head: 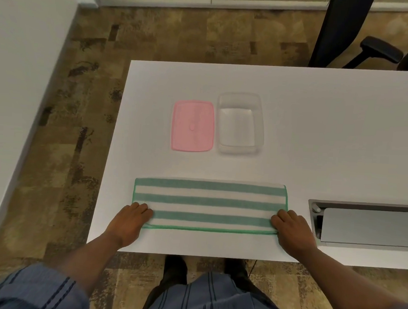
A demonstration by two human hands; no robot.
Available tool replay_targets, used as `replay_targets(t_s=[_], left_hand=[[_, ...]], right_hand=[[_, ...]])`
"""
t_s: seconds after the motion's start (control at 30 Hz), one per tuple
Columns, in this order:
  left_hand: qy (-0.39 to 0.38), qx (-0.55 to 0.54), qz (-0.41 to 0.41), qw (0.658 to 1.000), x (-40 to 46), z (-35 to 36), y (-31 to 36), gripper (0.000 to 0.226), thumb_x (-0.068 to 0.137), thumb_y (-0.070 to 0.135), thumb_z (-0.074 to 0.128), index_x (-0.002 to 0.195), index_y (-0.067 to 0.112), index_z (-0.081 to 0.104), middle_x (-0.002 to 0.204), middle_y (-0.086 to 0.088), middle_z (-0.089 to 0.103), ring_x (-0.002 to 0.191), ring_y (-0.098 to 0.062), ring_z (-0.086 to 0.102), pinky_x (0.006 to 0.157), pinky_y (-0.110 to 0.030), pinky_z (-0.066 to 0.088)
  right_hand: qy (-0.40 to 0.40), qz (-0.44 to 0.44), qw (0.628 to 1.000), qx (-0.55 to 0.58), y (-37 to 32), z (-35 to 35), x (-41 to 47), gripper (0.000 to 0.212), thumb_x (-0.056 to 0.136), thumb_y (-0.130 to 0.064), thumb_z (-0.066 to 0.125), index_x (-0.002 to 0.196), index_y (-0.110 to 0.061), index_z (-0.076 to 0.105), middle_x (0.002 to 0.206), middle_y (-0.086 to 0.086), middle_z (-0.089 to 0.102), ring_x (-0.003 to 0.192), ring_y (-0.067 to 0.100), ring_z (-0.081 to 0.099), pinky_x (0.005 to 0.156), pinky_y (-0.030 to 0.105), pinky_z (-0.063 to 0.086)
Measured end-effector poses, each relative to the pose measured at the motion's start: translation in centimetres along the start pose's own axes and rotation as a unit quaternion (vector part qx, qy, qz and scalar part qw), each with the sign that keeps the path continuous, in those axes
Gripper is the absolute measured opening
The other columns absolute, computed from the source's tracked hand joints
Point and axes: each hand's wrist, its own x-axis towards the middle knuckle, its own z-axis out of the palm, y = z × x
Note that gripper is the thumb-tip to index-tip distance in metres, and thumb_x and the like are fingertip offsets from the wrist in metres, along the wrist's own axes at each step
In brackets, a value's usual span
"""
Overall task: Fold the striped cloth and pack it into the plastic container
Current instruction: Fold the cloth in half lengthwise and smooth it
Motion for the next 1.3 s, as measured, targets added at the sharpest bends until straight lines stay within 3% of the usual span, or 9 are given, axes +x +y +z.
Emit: replay_targets(t_s=[0.13, 0.3, 0.4, 0.47, 0.57, 0.67, 0.77, 1.13, 1.3], left_hand=[[-0.013, -0.036, -0.012, 0.999, -0.4, 0.0, 0.2, 0.035, 0.063, 0.009, 0.066, 0.093, 0.022, 0.055, 0.086, 0.002, 0.055, 0.068, -0.019, 0.048, 0.052, -0.03, 0.038], [0.064, -0.083, -0.057, 0.993, 0.1, -0.1, 1.7, 0.023, 0.091, 0.042, 0.048, 0.091, 0.021, 0.056, 0.083, 0.005, 0.055, 0.065, -0.016, 0.05, 0.051, -0.031, 0.043], [0.113, -0.044, -0.06, 0.991, 2.0, -0.1, 3.4, 0.033, 0.099, 0.041, 0.039, 0.098, 0.016, 0.061, 0.093, -0.002, 0.06, 0.071, -0.025, 0.055, 0.057, -0.034, 0.043], [0.117, -0.027, -0.062, 0.991, 3.1, 0.2, 4.6, 0.04, 0.098, 0.046, 0.04, 0.117, 0.019, 0.062, 0.117, -0.008, 0.062, 0.093, -0.032, 0.059, 0.073, -0.04, 0.045], [0.047, -0.025, -0.074, 0.996, 5.0, 0.3, 5.9, 0.063, 0.096, 0.063, 0.037, 0.151, 0.032, 0.04, 0.16, -0.009, 0.035, 0.142, -0.036, 0.035, 0.104, -0.052, 0.032], [0.016, -0.025, -0.08, 0.996, 6.1, 0.7, 6.7, 0.082, 0.091, 0.078, 0.032, 0.159, 0.038, 0.009, 0.17, -0.004, -0.003, 0.155, -0.035, -0.004, 0.119, -0.062, 0.005], [0.001, -0.03, -0.106, 0.994, 6.8, 2.3, 6.8, 0.094, 0.084, 0.086, 0.031, 0.159, 0.038, 0.002, 0.169, -0.004, -0.009, 0.154, -0.039, -0.012, 0.116, -0.07, -0.001], [0.012, -0.047, -0.224, 0.973, 4.8, 2.7, 6.0, 0.095, 0.084, 0.085, 0.027, 0.16, 0.033, 0.002, 0.169, -0.007, -0.008, 0.154, -0.04, -0.01, 0.113, -0.073, 0.003], [0.041, -0.177, -0.37, 0.911, 4.1, 1.9, 5.2, 0.079, 0.093, 0.074, 0.018, 0.16, 0.033, 0.009, 0.169, -0.012, 0.001, 0.153, -0.041, 0.006, 0.118, -0.064, 0.017]], right_hand=[[-0.032, 0.007, 0.999, 0.012, -0.2, -0.3, -0.8, 0.012, 0.072, -0.025, 0.057, 0.083, -0.022, 0.053, 0.082, 0.001, 0.054, 0.068, 0.025, 0.051, 0.058, 0.031, 0.032], [-0.008, 0.071, 0.997, 0.04, -1.2, -0.5, -0.1, 0.022, 0.083, -0.038, 0.05, 0.077, -0.018, 0.057, 0.083, 0.001, 0.052, 0.069, 0.025, 0.049, 0.057, 0.034, 0.039], [0.04, 0.102, 0.992, 0.062, -2.7, -0.8, 1.7, 0.031, 0.094, -0.036, 0.043, 0.1, -0.013, 0.064, 0.107, 0.008, 0.06, 0.086, 0.032, 0.055, 0.066, 0.04, 0.046], [0.031, 0.118, 0.989, 0.078, -3.7, -0.8, 2.8, 0.045, 0.098, -0.038, 0.043, 0.132, -0.014, 0.058, 0.141, 0.013, 0.053, 0.119, 0.038, 0.051, 0.087, 0.048, 0.048], [-0.018, 0.143, 0.984, 0.101, -4.7, -0.4, 4.3, 0.064, 0.101, -0.049, 0.037, 0.159, -0.025, 0.024, 0.169, 0.008, 0.015, 0.155, 0.033, 0.012, 0.115, 0.054, 0.026], [-0.058, 0.147, 0.983, 0.098, -5.1, 0.6, 5.0, 0.072, 0.1, -0.061, 0.025, 0.161, -0.034, -0.001, 0.171, 0.002, -0.009, 0.156, 0.028, -0.014, 0.122, 0.055, 0.009], [-0.088, 0.156, 0.98, 0.089, -5.1, 2.3, 5.1, 0.077, 0.097, -0.068, 0.023, 0.159, -0.037, -0.009, 0.169, 0.0, -0.018, 0.154, 0.028, -0.021, 0.123, 0.057, 0.002], [-0.076, 0.192, 0.976, 0.071, -5.3, 1.7, 5.2, 0.081, 0.092, -0.074, 0.023, 0.16, -0.038, -0.003, 0.17, 0.003, -0.012, 0.155, 0.03, -0.016, 0.12, 0.059, 0.006], [-0.056, 0.249, 0.962, 0.096, -7.7, 0.2, 6.9, 0.074, 0.096, -0.066, 0.028, 0.16, -0.032, 0.012, 0.17, 0.009, 0.009, 0.154, 0.036, 0.004, 0.115, 0.059, 0.017]])
